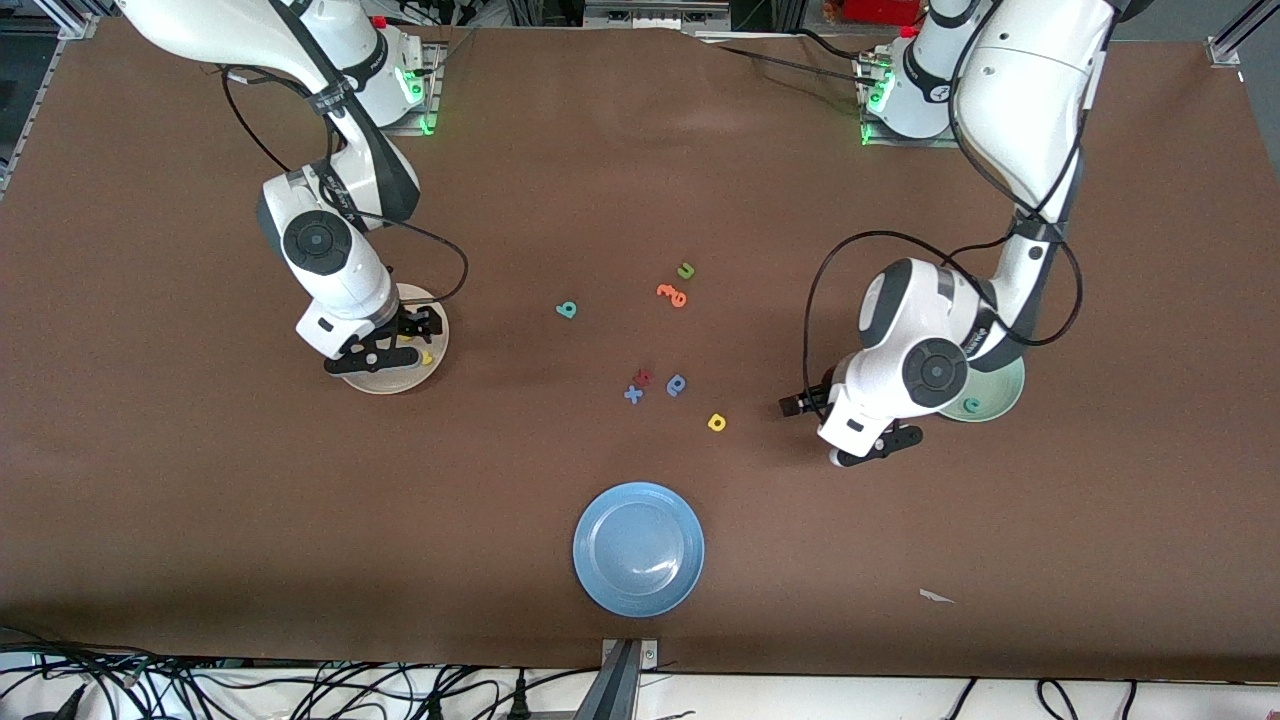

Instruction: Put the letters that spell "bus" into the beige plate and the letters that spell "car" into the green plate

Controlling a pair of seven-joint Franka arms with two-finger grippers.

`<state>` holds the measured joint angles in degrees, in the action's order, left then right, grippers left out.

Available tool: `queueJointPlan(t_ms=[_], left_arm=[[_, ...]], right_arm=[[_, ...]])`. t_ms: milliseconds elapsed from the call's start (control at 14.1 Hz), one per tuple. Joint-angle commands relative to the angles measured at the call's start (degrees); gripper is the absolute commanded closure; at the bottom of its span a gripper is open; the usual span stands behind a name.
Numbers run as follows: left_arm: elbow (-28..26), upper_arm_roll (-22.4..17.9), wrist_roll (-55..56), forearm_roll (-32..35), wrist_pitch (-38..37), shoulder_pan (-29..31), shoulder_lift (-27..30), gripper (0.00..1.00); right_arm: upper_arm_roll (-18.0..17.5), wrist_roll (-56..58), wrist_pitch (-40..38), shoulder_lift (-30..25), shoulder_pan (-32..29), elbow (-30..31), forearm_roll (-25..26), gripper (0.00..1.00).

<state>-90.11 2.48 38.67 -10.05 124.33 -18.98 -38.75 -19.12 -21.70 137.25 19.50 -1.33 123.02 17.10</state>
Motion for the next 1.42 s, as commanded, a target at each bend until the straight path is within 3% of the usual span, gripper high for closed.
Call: queueJointPlan(t_ms=[0,284,568,922,1135,1206,1348], left_arm=[[1.6,-0.8,10.7,-1.3,5.3,-4.0,-2.6,0.0],[4.1,-1.3,23.8,1.3,9.9,-8.3,-7.0,0.0],[8.2,-1.6,33.2,7.5,9.3,-10.5,-10.8,0.0],[10.8,-2.5,37.6,7.7,8.8,-12.0,-13.4,0.09],[11.0,-4.3,38.0,7.6,8.3,-13.7,-13.7,0.2],[11.0,-4.3,38.7,7.6,8.3,-13.7,-13.7,0.26],[11.0,-4.2,38.8,7.3,8.3,-13.7,-13.7,0.28]], right_arm=[[-2.9,-3.2,2.0,-1.6,-0.2,1.8,-6.1,0.0],[-7.5,-15.3,6.2,0.9,0.2,1.3,-6.2,0.0],[-7.9,-27.8,10.6,4.4,7.4,0.3,-5.0,0.0],[-7.3,-43.0,11.4,10.0,13.1,-3.4,4.7,0.0],[-4.3,-52.7,11.6,14.0,17.7,-6.1,13.4,0.01],[-3.6,-54.0,11.6,14.4,18.7,-6.5,14.5,0.01],[-3.4,-54.2,11.6,14.6,18.8,-6.7,14.6,0.01]])
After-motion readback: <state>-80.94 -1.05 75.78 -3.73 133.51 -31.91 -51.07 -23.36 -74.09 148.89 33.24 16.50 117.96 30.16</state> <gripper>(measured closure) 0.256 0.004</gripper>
